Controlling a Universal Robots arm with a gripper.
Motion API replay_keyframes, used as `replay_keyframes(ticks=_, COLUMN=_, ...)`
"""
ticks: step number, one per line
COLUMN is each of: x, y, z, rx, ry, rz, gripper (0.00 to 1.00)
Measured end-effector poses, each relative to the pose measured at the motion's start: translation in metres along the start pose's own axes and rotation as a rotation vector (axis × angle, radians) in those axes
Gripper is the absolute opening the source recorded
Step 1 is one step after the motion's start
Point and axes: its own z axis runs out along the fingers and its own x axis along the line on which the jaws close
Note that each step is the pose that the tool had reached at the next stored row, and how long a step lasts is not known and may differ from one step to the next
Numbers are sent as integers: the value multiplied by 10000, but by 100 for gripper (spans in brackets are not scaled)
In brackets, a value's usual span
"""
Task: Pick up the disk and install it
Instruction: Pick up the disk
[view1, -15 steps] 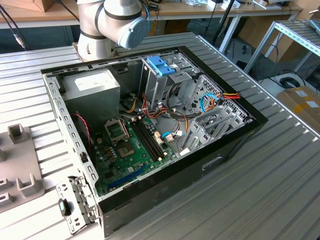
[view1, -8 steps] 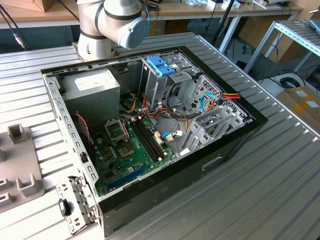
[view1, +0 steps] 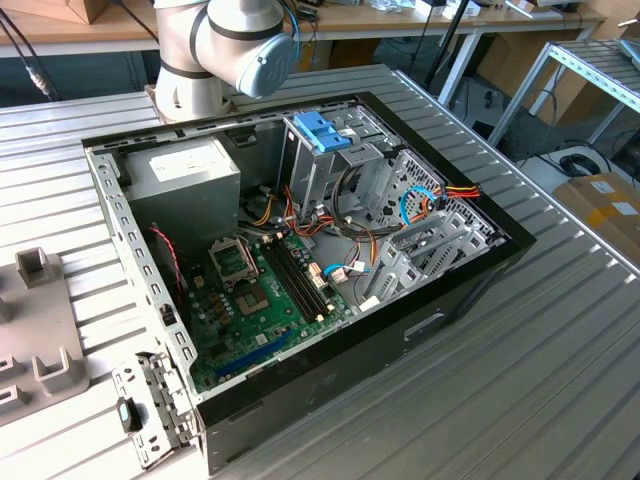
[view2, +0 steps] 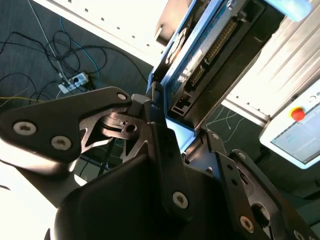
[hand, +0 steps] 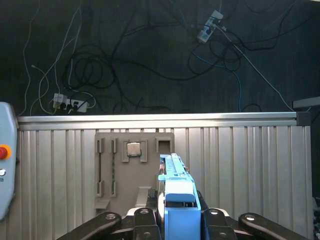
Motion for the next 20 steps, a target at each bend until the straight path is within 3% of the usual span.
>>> replay_keyframes(ticks=10, x=8, y=1, z=-5, rx=1, ry=0, rz=1, gripper=37)
replay_keyframes(ticks=20, x=104, y=-4, z=-1, rx=1, ry=5, rz=1, gripper=37)
